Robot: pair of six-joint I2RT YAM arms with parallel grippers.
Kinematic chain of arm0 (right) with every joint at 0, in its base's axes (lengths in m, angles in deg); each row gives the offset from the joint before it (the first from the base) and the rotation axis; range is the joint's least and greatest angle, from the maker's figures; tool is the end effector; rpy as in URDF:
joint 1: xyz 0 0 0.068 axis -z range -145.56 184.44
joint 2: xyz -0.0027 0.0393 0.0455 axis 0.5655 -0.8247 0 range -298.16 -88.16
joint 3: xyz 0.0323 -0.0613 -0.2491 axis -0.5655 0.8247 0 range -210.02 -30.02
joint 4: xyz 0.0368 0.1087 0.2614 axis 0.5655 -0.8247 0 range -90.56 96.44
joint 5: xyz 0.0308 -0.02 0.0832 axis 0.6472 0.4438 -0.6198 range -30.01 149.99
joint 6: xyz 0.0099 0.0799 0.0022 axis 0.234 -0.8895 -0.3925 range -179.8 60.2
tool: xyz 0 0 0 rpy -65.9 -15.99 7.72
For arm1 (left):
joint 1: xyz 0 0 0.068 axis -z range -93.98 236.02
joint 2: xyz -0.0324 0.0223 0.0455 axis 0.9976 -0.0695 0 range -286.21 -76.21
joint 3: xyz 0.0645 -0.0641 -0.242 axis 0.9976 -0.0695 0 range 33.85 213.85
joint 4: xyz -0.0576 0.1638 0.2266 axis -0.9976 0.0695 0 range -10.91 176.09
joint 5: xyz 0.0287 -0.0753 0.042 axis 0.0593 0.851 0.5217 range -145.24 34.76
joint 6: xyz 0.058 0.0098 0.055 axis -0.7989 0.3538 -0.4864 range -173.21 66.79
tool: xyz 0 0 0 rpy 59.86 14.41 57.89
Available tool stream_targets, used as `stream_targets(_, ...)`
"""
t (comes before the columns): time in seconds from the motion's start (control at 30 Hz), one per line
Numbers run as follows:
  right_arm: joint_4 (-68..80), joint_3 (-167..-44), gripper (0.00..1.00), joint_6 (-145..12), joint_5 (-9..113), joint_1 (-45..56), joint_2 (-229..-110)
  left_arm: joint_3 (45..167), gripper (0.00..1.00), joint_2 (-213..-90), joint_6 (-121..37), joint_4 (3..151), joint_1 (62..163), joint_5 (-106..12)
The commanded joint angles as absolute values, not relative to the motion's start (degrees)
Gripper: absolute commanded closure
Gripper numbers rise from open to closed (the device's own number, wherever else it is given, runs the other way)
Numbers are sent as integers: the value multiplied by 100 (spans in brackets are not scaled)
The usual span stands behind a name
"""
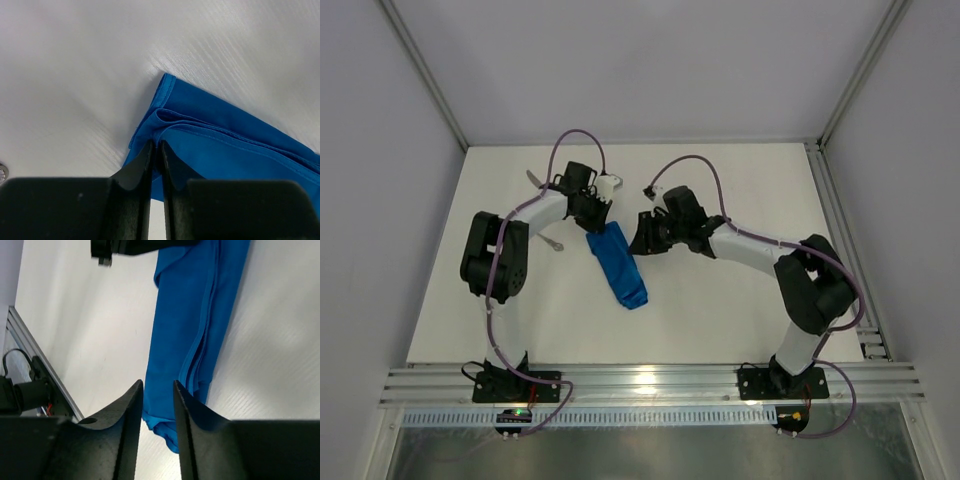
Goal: Fold the napkin into a case and place the utensils inside
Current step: Smooth out the smaller rectangle-folded napkin at the center of the board.
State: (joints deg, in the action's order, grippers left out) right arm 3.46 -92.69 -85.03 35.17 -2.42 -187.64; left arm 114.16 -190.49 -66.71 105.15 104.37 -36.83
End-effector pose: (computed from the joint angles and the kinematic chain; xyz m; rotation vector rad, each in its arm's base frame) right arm 0.3177 0.2748 0.1575 -0.4895 2.3647 1.0332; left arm 0.4205 -0.1626 0.1180 0.8215 2.4677 -0.4503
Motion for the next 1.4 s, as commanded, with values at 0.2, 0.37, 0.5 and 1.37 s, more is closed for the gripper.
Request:
stream_targets(0.2, 1303, -10278, 61, -9381, 4250, 131, -20212, 11602, 89, -19020, -6490, 10677, 10465, -3608)
stream_targets(0.37, 1286, -11219, 60, -9548, 3995, 122, -21076, 11585, 89, -18985, -6490, 10704, 10465, -3591)
stream_targets(0.5, 1321, -11439, 68, -9653, 3732, 122, -21463, 11585, 89, -18941, -6464, 10774, 10482, -3476)
stream_targets(1.37, 724, -11255, 56, -9065, 3924, -72, -20840, 11884, 90, -19301, -6305, 10994, 10685, -3705)
